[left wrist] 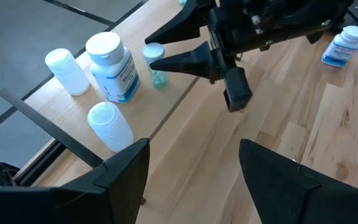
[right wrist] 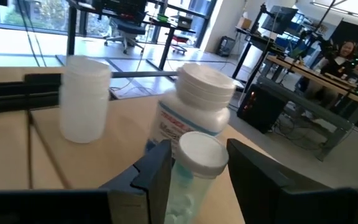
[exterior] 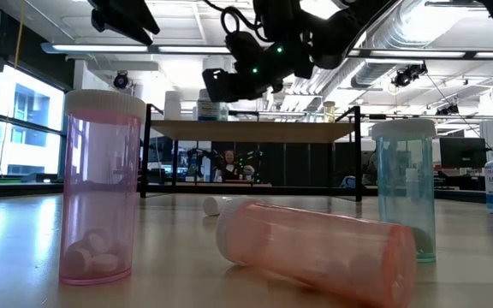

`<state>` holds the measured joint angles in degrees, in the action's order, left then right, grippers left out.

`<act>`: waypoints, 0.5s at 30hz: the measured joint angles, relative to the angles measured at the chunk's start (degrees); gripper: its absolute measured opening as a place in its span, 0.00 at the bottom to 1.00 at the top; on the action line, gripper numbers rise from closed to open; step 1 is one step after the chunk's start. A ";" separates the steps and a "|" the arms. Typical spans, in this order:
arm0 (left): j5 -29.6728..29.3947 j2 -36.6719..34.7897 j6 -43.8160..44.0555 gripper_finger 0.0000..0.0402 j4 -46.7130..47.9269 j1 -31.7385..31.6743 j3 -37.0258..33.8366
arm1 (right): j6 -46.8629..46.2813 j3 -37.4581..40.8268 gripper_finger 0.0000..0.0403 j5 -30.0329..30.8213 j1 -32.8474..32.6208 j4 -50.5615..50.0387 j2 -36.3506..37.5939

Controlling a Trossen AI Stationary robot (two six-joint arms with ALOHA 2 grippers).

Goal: Pick and place medicine bottles onto shelf by color
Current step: Put the top blue pill bottle on the shelf

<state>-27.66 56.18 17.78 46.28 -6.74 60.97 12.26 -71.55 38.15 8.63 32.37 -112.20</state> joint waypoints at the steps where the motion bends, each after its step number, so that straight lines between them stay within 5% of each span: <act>1: 0.00 0.00 0.00 0.59 0.00 0.00 0.00 | -0.21 0.00 0.36 0.00 -0.11 0.17 0.00; 15: 0.00 0.00 0.00 0.59 0.00 0.00 -0.02 | -0.22 0.00 0.36 0.88 -0.71 3.18 0.04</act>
<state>-27.66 56.18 17.78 46.27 -6.74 60.95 12.04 -71.55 39.03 7.92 35.55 -112.16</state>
